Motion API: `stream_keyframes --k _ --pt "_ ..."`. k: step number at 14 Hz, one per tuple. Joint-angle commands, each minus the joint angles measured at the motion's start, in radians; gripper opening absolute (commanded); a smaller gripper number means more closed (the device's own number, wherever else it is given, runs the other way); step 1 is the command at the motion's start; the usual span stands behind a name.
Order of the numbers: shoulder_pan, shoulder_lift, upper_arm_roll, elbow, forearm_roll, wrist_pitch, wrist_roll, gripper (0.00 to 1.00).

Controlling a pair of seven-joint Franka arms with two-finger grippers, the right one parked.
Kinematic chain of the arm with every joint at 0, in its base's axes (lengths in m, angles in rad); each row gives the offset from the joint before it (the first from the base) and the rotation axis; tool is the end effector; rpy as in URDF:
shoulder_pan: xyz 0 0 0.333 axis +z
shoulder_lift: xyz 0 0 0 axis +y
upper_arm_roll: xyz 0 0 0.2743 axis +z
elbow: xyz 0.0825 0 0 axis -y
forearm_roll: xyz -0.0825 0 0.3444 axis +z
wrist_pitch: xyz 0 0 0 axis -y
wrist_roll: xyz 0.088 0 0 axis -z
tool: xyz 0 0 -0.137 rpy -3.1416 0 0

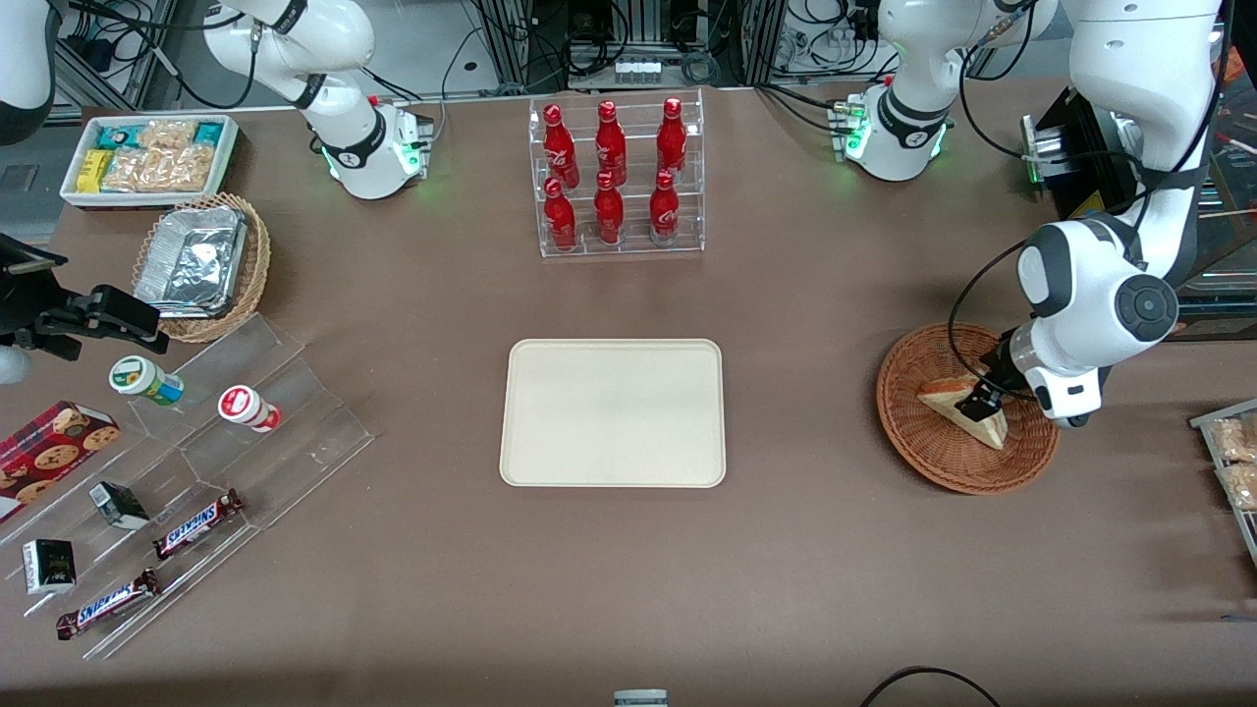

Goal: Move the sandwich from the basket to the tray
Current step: 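Lower the left gripper and grasp the wrapped sandwich upright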

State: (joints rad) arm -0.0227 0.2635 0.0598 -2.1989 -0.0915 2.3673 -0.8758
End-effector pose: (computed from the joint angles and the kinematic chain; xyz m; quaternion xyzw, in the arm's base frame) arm 0.5061 0.0166 0.2157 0.8811 0.4700 -0.0521 0.0015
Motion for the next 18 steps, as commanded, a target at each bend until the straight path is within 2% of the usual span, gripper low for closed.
stream_keyframes --k 1,3,5,7,11,13,18 --pt "-0.008 0.000 0.000 -0.001 -0.008 0.020 -0.040 0.64" --pt "-0.009 0.000 0.000 0.020 -0.008 0.007 -0.045 0.33" --pt "-0.009 -0.004 0.000 0.031 -0.007 0.004 -0.043 0.15" --pt "-0.009 -0.023 -0.005 0.051 -0.002 -0.037 -0.035 0.15" --pt "-0.011 -0.062 -0.035 0.189 0.053 -0.294 -0.029 0.16" --pt "-0.008 -0.079 -0.078 0.257 0.082 -0.399 -0.029 0.16" --pt "-0.009 -0.079 -0.207 0.419 0.082 -0.543 -0.045 0.17"
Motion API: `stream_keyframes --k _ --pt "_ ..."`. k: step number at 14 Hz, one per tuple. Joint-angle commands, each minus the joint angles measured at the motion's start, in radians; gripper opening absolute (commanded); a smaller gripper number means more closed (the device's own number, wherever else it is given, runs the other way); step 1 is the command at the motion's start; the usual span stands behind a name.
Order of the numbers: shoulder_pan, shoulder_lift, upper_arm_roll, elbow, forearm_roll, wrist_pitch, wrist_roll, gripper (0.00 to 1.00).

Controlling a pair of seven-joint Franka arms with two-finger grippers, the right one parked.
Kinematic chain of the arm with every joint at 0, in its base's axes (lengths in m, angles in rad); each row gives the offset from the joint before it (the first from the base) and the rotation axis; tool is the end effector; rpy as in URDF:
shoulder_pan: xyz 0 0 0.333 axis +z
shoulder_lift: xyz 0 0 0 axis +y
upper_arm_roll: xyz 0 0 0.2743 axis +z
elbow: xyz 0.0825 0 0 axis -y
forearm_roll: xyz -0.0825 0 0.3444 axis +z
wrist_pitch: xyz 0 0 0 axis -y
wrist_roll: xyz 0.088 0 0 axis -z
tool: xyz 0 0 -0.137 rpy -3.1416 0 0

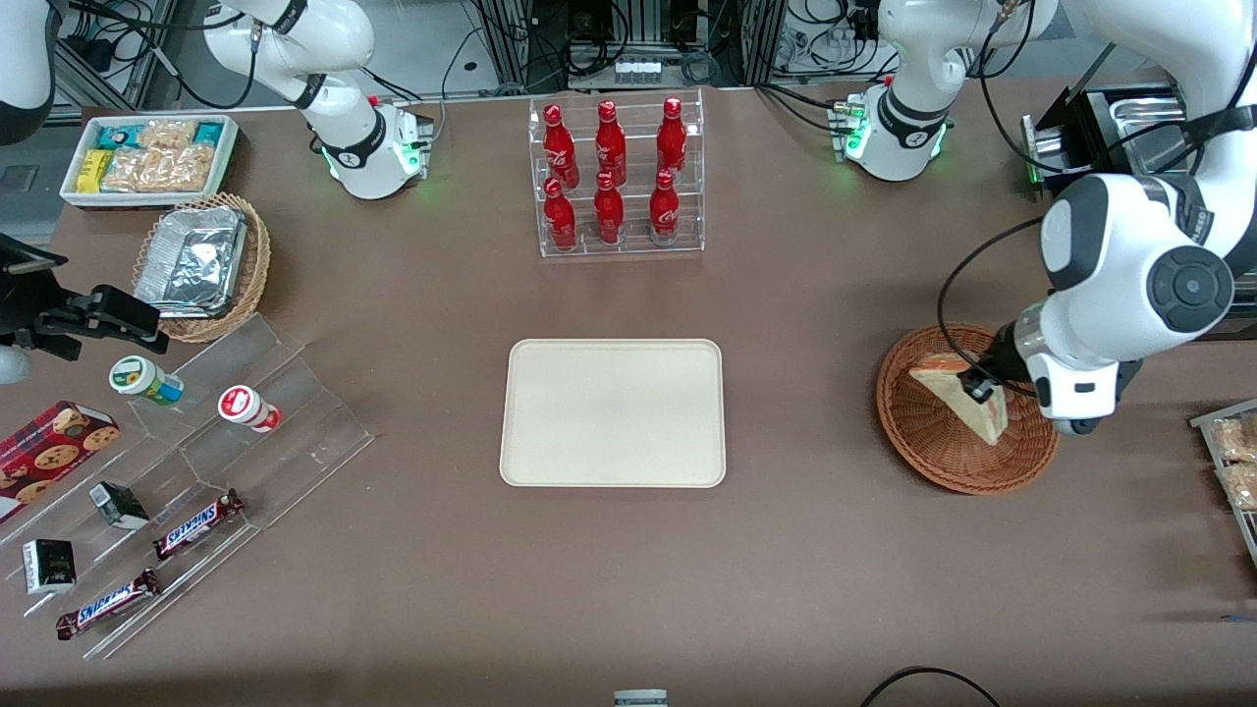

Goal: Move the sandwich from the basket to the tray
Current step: 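Lift the sandwich out of the basket and carry it over the cream tray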

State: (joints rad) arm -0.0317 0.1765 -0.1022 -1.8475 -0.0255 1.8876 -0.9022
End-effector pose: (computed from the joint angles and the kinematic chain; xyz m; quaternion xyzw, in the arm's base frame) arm 0.5387 -0.0738 0.3648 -0.9229 -0.3784 0.0691 0.0155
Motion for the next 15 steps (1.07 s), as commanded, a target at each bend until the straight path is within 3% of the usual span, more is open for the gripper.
stream_keyframes --k 1,7,12,15 --pt "-0.002 0.012 -0.072 0.095 0.018 -0.080 -0.018 0.17" --pt "-0.002 0.049 -0.253 0.157 0.068 -0.076 -0.041 0.16" --pt "-0.005 0.135 -0.402 0.179 0.160 -0.018 -0.041 0.16" --pt "-0.106 0.231 -0.404 0.226 0.214 0.010 -0.040 0.17"
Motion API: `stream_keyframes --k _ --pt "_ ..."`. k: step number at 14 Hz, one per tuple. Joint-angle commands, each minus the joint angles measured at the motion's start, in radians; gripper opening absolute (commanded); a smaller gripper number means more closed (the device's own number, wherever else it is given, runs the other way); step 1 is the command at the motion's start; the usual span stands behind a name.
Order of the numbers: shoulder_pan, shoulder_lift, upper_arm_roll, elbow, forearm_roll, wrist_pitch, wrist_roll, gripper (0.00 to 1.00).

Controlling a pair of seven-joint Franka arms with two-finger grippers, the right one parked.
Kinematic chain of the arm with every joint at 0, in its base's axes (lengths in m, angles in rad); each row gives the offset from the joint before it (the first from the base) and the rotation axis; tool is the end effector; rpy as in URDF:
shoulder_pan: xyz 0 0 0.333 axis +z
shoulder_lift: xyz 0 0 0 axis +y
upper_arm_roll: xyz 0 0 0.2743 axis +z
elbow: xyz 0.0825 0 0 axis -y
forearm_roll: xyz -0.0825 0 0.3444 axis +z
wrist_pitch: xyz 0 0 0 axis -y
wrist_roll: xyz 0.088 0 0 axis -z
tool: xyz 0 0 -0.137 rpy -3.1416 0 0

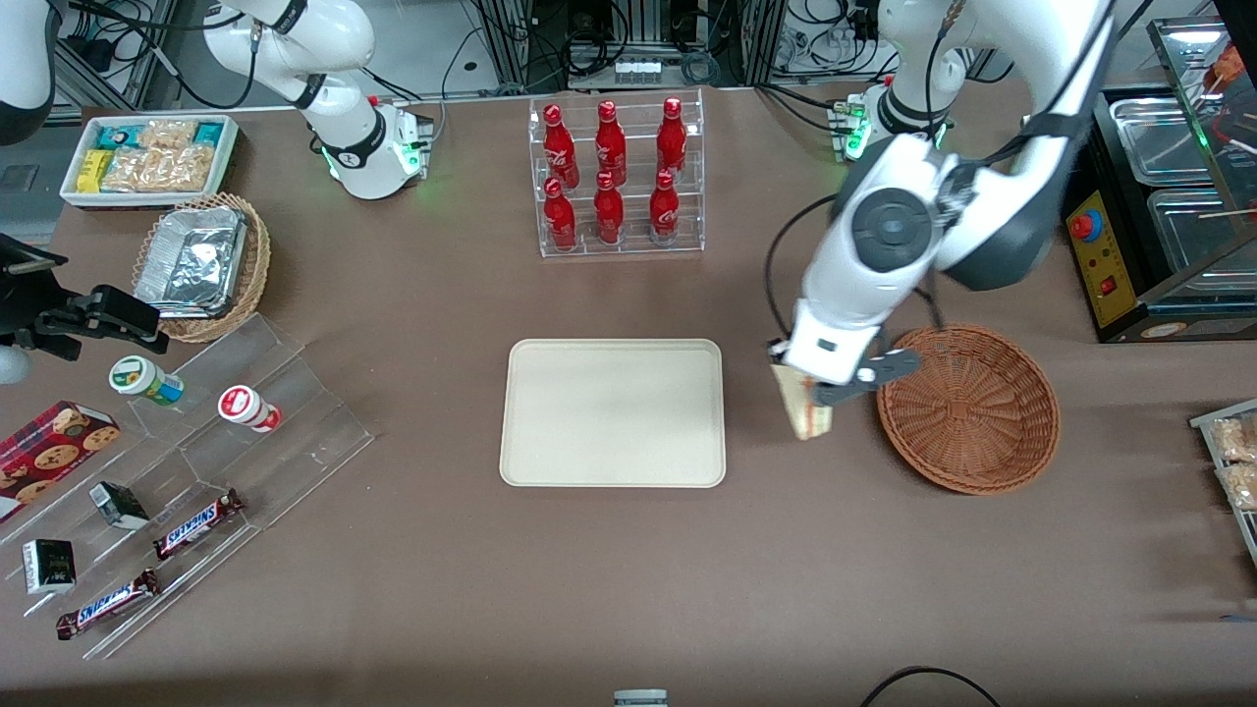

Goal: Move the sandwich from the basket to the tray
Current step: 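Lift the sandwich out of the basket and carry it over the cream tray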

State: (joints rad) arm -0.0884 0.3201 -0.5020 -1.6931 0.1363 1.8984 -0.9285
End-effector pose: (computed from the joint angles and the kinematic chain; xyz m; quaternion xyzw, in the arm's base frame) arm 0.5011 -0.2973 0.3684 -0.9876 -0.1519 0.0353 0.0160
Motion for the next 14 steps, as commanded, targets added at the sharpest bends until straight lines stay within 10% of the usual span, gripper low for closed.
stream_keyframes --k 1,14 --pt "-0.071 0.123 -0.004 0.090 0.080 0.001 -0.016 0.18" --pt "-0.244 0.333 0.022 0.115 0.198 0.186 -0.064 0.20"
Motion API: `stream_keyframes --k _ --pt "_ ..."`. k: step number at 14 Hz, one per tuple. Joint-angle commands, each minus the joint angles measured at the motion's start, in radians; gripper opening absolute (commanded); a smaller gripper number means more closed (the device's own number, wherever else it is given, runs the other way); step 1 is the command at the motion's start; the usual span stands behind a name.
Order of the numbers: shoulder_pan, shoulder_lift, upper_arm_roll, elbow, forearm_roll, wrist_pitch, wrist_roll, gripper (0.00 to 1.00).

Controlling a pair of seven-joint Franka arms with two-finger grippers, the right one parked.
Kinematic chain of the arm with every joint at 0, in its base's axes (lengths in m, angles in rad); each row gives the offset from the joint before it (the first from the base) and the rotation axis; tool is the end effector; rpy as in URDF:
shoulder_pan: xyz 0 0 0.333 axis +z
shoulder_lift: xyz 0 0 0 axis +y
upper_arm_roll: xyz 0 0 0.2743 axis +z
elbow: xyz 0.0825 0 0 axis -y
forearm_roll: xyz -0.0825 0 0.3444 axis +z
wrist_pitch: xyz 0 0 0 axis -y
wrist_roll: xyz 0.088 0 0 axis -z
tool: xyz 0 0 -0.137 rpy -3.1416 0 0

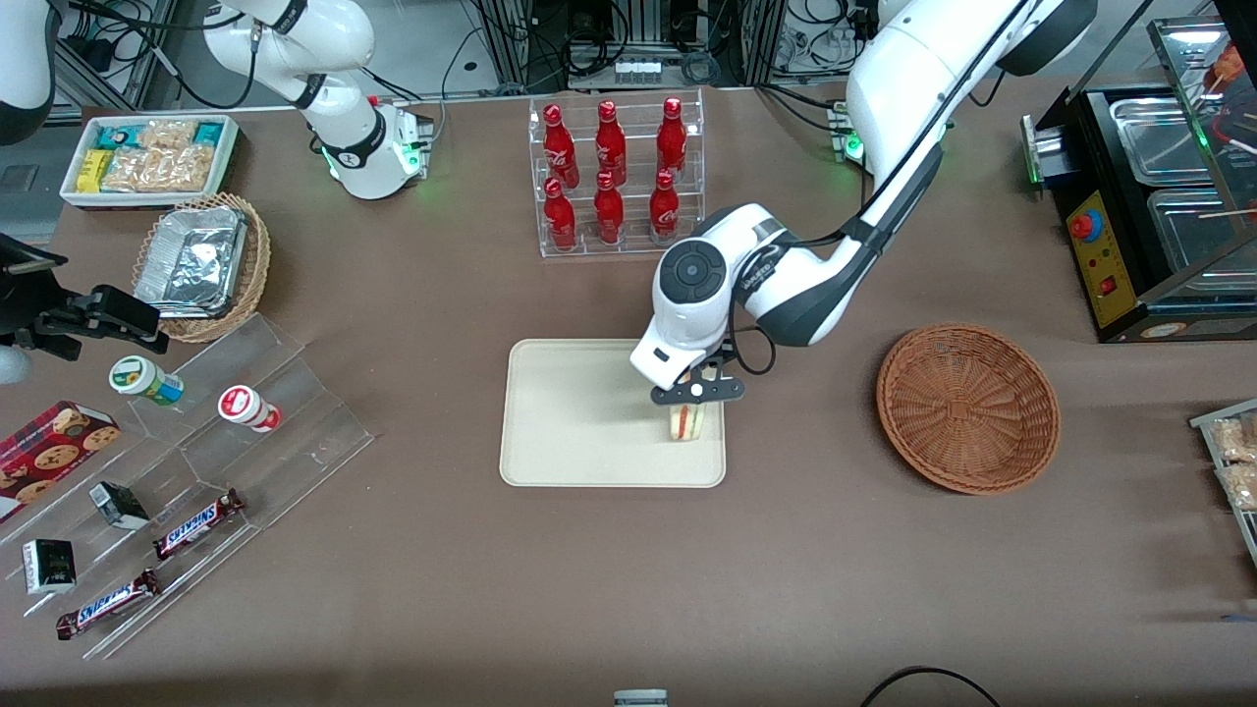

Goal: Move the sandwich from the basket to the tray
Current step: 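Lower the sandwich onto the tray and open the left gripper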

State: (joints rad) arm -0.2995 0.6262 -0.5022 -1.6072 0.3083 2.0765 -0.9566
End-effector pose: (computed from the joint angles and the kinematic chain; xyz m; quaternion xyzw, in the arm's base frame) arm 0.4694 -0.4107 0.2485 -0.9988 -0.0324 0.0321 0.0186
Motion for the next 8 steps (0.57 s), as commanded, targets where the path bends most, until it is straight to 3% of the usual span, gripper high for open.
stream_keyframes --k 1,6,8 --pt "-0.055 0.039 0.037 0.032 0.043 0.011 -0.040 0.21" --pt "-0.128 0.083 0.113 0.035 0.051 0.070 -0.082 0.25" --pt "-0.132 0.095 0.114 0.039 0.051 0.070 -0.083 0.39"
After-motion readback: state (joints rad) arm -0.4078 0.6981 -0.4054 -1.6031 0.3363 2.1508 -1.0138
